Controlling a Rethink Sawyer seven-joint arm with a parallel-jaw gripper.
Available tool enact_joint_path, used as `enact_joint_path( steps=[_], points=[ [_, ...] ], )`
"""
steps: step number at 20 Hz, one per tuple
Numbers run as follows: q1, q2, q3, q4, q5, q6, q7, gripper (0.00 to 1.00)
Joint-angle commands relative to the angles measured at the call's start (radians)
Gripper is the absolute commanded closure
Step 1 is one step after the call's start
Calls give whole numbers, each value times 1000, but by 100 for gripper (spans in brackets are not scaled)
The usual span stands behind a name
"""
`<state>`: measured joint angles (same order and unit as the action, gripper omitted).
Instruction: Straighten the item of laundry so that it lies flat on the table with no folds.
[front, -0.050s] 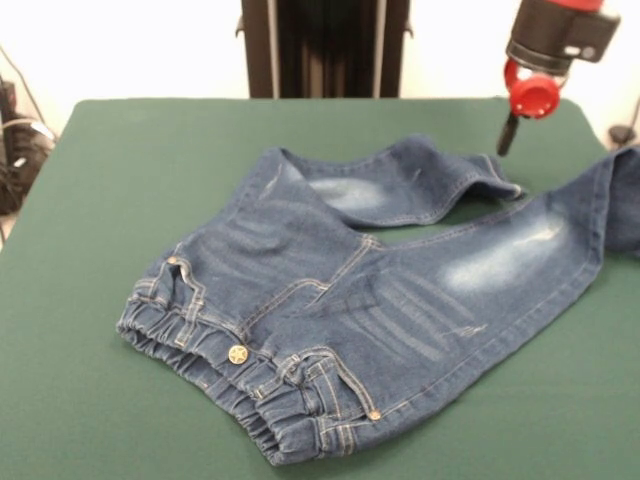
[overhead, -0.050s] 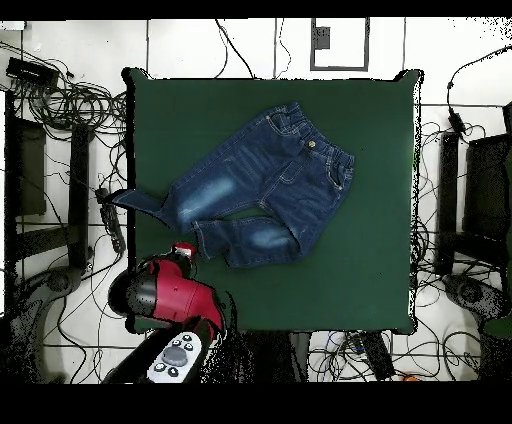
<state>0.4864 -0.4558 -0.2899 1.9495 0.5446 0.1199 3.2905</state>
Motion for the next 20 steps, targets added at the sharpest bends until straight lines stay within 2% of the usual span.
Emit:
enact_joint_path(
  steps=[1,9,13,15,18,20],
  points=[
    [13,60,57,-82,80,76,152,100],
    [-20,17,84,-32,54,38,117,100],
    [-77,38,102,-55,-6,-5,36,100],
    [-158,48,142,-68,-59,-46,-25,100],
    [-205,65,162,-99,-99,-59,-64,100],
    [-206,75,145,-125,-120,-42,-70,100]
  ],
)
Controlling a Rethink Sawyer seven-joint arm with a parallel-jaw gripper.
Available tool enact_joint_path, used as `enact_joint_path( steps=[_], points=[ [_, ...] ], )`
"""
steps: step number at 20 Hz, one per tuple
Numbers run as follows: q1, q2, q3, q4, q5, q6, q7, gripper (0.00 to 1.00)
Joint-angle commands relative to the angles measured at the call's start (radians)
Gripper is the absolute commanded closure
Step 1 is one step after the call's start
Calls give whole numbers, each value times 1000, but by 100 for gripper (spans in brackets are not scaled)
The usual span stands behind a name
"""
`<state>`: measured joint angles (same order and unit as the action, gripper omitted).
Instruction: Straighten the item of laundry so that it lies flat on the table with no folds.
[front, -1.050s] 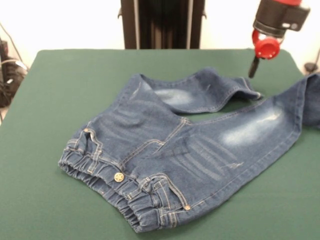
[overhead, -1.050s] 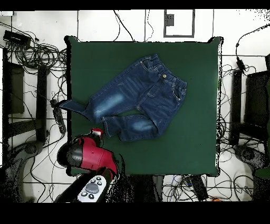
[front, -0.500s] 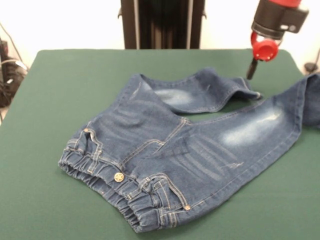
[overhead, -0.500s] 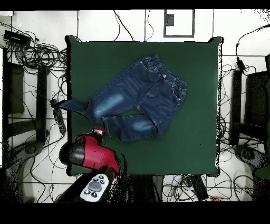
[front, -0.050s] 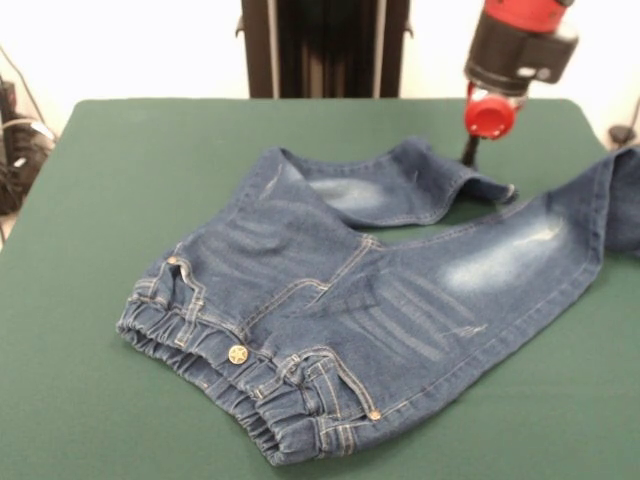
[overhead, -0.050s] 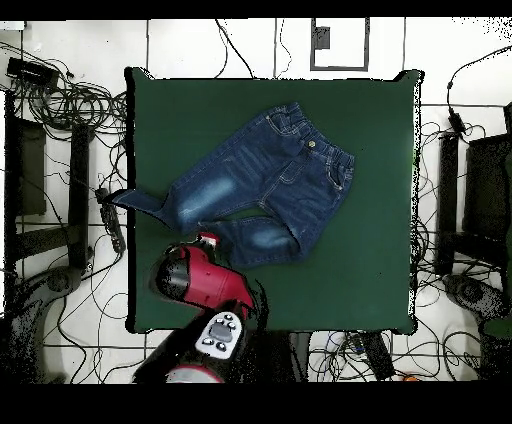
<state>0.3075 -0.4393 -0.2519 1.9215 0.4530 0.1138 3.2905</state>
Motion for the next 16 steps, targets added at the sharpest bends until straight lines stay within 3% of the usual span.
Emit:
enact_joint_path(
  steps=[1,4,10,16],
  points=[
    [-21,61,97,-107,-37,-26,-68,100],
    [-2,70,64,-135,-63,5,-62,100],
    [-65,6,45,-167,-170,112,-140,100],
    [-143,-57,85,-184,-288,184,-177,100]
  ],
)
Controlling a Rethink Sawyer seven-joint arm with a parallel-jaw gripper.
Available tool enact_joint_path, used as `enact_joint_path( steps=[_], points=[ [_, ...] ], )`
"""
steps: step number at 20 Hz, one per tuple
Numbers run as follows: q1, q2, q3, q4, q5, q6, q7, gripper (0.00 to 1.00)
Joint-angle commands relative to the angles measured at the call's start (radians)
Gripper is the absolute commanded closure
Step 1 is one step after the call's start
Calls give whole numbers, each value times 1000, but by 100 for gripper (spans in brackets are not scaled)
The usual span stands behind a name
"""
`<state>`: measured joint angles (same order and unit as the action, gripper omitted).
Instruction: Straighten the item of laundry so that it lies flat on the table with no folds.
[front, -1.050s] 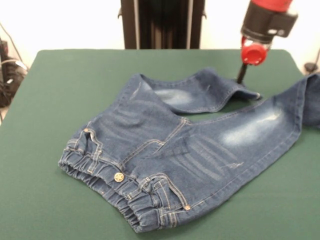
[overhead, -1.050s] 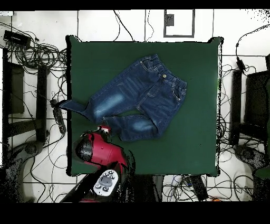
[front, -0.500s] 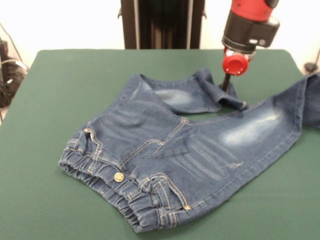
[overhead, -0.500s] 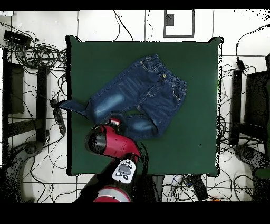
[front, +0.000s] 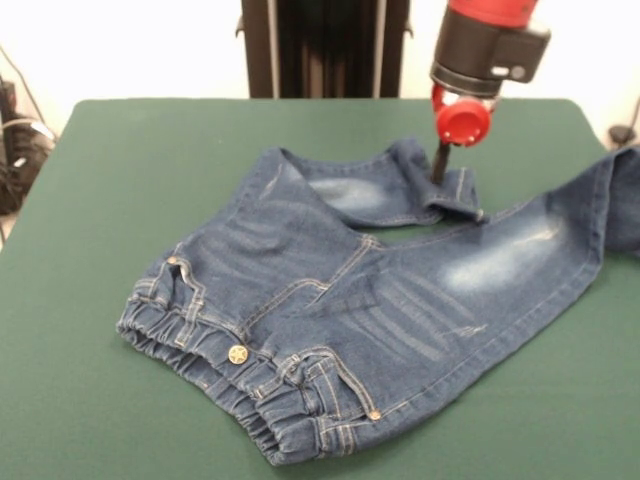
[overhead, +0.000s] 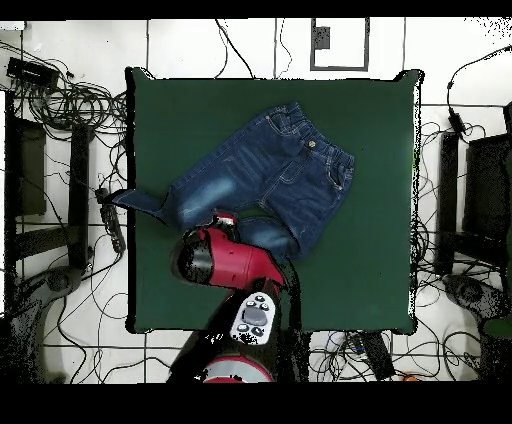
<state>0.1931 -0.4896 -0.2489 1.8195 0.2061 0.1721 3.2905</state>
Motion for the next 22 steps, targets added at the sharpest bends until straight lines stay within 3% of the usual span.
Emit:
enact_joint_path(
  steps=[1,10,22],
  points=[
    [-37,-13,94,-77,-50,121,-173,100],
    [-50,5,141,-68,-102,57,-85,100],
    [-69,-8,159,-71,-135,88,-80,100]
  ],
)
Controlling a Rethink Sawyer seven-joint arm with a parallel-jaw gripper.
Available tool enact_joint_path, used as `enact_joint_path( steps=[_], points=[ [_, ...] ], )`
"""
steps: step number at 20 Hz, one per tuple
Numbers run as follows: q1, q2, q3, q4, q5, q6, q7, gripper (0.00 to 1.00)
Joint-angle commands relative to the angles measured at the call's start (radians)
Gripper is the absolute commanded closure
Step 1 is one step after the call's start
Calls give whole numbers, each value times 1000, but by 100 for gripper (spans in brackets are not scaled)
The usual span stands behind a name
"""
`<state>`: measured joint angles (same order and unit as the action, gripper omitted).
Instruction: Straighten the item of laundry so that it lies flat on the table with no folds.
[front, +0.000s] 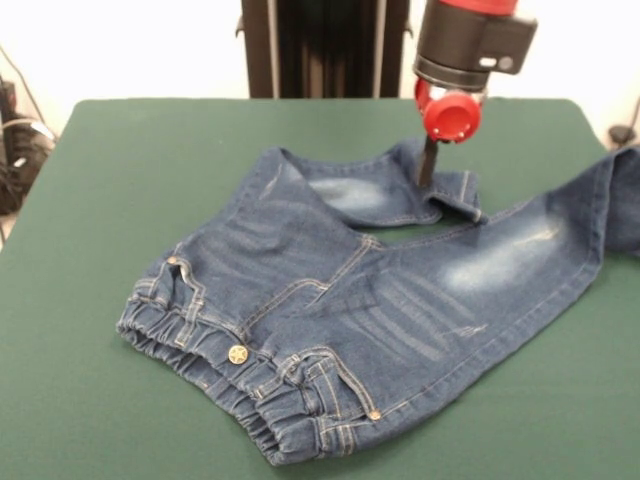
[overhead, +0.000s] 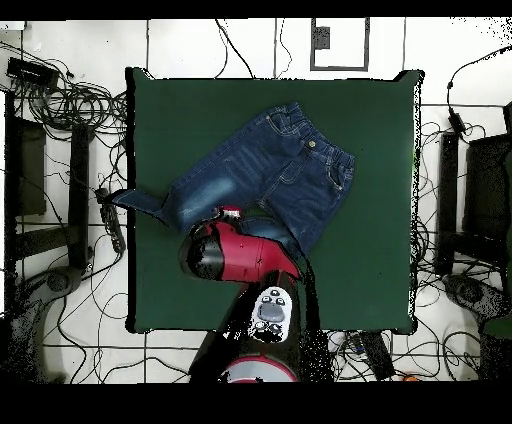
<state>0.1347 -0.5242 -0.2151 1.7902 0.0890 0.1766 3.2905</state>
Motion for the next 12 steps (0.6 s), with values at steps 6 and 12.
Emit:
enact_joint_path(
  steps=[6,12],
  points=[
    [-53,-17,144,-51,-56,139,-130,100],
    [-167,-75,201,-53,-142,195,-237,100]
  ],
)
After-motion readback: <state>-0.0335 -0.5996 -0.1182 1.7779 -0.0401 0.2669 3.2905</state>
